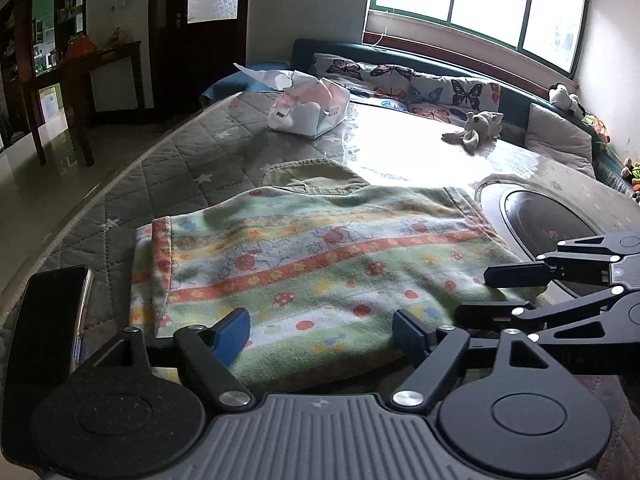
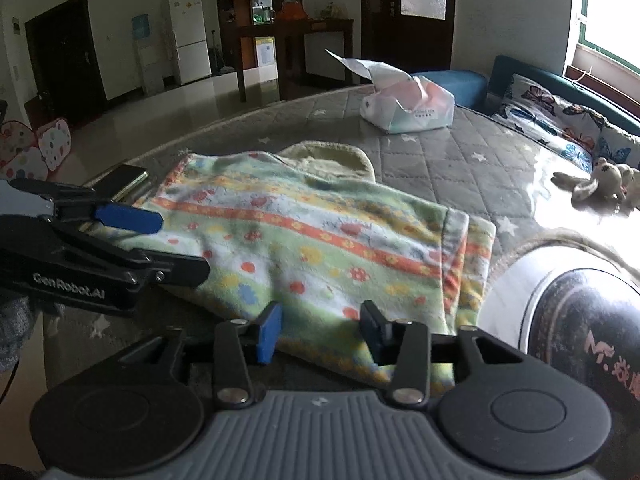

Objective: Fold clothes

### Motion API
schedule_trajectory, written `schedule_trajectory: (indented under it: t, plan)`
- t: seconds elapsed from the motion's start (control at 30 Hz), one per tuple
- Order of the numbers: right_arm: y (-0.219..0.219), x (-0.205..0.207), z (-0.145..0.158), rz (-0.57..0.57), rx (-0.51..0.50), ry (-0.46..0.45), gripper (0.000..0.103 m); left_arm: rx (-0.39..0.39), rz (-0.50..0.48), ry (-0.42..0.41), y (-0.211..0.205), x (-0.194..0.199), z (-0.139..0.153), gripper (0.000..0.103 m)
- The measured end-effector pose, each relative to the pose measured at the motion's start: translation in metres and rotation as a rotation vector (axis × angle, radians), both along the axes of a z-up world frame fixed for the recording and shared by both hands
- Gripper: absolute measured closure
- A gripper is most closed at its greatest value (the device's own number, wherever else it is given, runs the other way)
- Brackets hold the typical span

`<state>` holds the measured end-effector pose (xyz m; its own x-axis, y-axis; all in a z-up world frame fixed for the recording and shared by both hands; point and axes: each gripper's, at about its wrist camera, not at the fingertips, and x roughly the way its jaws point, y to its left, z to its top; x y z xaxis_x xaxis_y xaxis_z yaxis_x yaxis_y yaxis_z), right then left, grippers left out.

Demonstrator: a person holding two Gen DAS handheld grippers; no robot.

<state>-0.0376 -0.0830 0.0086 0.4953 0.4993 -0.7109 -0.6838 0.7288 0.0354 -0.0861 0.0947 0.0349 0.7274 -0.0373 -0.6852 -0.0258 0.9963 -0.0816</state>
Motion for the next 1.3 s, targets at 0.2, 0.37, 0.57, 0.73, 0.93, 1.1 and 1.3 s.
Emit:
schedule_trajectory:
  t: [0.2,0.37,0.57,0.73,0.93,1.1,1.3]
  plan:
    - [-0.011,-0.003,0.0,-0.024,0.007,0.003,0.044,0.016,0.007,-0.006,-0.006,-0.005,0.003,0.008]
    - [-0.018,-0.007,0.0,-0.033,0.012,-0.001,0.036,0.027,0.019,-0.012,-0.009,-0.008,0.005,0.002]
    - [-0.024,-0.014,0.002,-0.038,0.019,-0.015,0.029,0.026,0.011,-0.021,-0.015,-0.014,0.009,0.0]
    - [-0.032,-0.02,0.005,-0.056,0.034,-0.024,0.024,0.021,0.013,-0.022,-0.018,-0.017,0.01,0.0]
    - [-0.042,-0.025,0.008,-0.081,0.043,-0.037,0.019,0.012,0.018,-0.021,-0.022,-0.022,0.011,0.0]
    - [-0.049,-0.031,0.013,-0.098,0.049,-0.055,0.013,0.024,0.026,-0.02,-0.026,-0.026,0.011,0.0]
    - [-0.053,-0.04,0.015,-0.102,0.054,-0.071,0.006,0.03,0.03,-0.016,-0.029,-0.032,0.011,0.0]
